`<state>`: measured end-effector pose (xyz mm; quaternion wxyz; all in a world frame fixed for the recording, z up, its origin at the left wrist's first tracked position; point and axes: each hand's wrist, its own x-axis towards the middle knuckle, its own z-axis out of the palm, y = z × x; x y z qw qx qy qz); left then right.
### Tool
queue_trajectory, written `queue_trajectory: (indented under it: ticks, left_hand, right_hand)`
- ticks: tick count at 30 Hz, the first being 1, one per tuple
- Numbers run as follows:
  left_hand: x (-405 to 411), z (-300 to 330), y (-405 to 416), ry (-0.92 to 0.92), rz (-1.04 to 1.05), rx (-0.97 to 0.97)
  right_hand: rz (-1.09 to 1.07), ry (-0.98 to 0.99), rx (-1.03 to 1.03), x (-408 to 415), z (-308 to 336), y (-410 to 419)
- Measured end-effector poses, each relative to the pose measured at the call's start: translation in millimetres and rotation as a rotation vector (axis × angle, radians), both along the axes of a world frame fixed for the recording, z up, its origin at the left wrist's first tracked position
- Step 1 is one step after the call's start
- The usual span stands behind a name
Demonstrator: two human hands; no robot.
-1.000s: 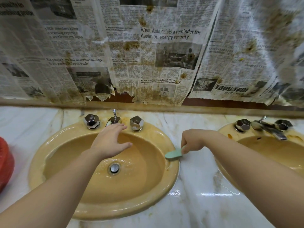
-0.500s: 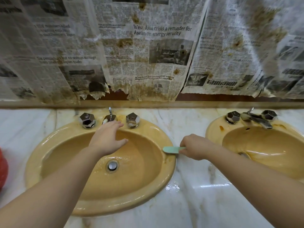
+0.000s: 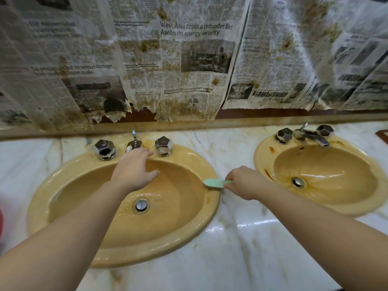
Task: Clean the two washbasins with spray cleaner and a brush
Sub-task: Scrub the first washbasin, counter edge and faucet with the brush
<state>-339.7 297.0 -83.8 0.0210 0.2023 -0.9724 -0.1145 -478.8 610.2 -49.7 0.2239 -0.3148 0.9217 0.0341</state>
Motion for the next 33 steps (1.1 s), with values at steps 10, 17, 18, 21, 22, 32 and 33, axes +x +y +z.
queue_trajectory:
  ticks: [10, 17, 18, 21, 22, 32, 33]
  left_hand:
    - [2.2, 3.2, -1.7, -0.039, -0.054, -0.038]
    - [2.1, 4.3, -3.7, -0.074, -0.080, -0.035]
    - [2.0, 4.0, -3.8, -0.073, -0.081, -0.037]
    - [1.3, 2.5, -4.5, -0.077, -0.088, -0.049]
    - [1.4, 2.4, -4.7, -0.080, -0.092, -0.057]
    - [3.4, 2.4, -4.7, -0.084, -0.106, -0.086]
    - [3.1, 2.8, -4.8, -0.085, -0.107, -0.088]
  right_hand:
    - [-0.119, -0.024, -0.021, 29.2, 2.8, -5.9]
    - [-0.165, 0.062, 0.037, 49.3, 1.8, -10.6]
    - [-0.204, 0.063, 0.029, 52.3, -1.5, -11.1]
    - [-0.082, -0.081, 0.100, 69.2, -2.3, -23.7]
    - [-0.048, -0.086, 0.122, 73.5, 1.3, -28.8]
    - [-0.008, -0.161, 0.123, 70.7, 1.1, -42.8]
    - [-0.072, -0.117, 0.076, 65.6, -2.1, -38.4]
